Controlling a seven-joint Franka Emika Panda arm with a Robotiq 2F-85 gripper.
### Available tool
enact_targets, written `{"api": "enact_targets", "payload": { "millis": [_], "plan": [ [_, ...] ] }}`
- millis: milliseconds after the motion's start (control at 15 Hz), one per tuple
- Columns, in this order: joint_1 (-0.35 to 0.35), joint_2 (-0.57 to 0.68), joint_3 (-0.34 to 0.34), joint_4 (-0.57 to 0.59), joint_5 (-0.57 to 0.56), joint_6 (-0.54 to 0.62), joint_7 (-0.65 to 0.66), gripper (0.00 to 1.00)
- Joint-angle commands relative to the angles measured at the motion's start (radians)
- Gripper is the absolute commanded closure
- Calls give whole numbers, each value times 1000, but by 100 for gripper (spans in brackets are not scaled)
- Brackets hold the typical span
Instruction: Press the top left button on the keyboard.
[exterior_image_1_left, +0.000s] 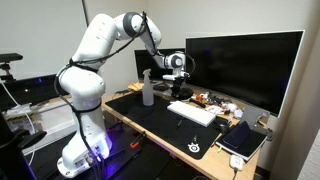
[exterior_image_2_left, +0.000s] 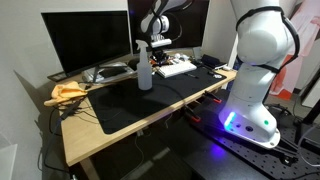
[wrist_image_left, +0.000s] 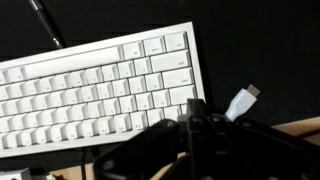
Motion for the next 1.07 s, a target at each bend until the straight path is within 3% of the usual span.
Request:
{"api": "enact_targets", "payload": {
  "millis": [0, 1000],
  "plan": [
    [17, 21, -15, 39, -9, -39, 34, 100],
    [24, 70, -22, 86, -11, -65, 49, 100]
  ]
}}
